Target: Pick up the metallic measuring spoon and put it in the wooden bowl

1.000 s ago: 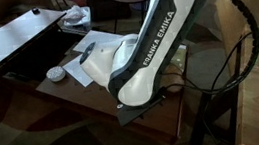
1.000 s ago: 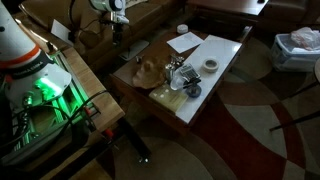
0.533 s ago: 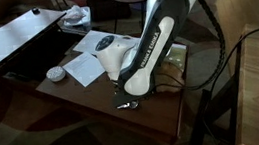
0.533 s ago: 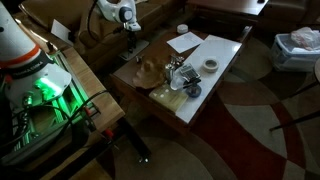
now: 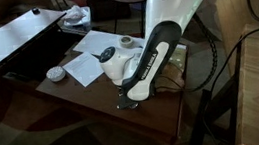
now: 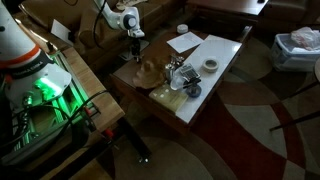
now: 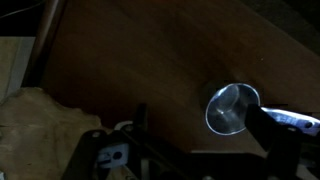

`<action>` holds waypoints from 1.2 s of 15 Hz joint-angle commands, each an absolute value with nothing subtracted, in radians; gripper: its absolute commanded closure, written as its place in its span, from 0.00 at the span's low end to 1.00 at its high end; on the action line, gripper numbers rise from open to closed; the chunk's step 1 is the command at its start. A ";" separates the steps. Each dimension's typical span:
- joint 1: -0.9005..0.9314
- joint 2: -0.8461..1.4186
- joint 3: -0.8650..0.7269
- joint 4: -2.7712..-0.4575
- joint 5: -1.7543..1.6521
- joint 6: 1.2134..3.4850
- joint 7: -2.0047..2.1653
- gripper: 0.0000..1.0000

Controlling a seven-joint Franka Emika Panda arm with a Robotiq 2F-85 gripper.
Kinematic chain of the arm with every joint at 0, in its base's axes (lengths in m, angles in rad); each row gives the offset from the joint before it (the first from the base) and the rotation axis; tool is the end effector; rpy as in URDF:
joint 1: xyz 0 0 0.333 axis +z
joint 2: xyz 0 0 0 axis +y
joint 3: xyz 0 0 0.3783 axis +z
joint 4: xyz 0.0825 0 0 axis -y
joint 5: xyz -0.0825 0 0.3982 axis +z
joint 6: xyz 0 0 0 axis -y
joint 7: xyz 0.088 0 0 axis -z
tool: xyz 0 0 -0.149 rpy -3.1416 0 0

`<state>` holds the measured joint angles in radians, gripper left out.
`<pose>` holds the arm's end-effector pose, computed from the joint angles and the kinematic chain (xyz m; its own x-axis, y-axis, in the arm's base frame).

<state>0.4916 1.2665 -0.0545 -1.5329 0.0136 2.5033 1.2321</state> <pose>0.5785 0.2699 -0.1471 0.7069 -0.7055 -0.0518 -0.6654 -0.6880 0.2897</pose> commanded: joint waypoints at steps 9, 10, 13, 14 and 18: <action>0.487 1.354 -0.056 -1.411 0.014 2.417 1.273 0.22; 0.487 1.365 -0.058 -1.400 0.014 2.406 1.280 0.24; 0.480 1.381 -0.054 -1.380 0.015 2.395 1.285 0.49; 0.479 1.381 -0.051 -1.379 0.016 2.399 1.286 0.57; 0.477 1.361 -0.043 -1.387 0.017 2.419 1.283 0.87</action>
<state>0.4842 1.3573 -0.0539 -1.4070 0.0149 2.4249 1.2731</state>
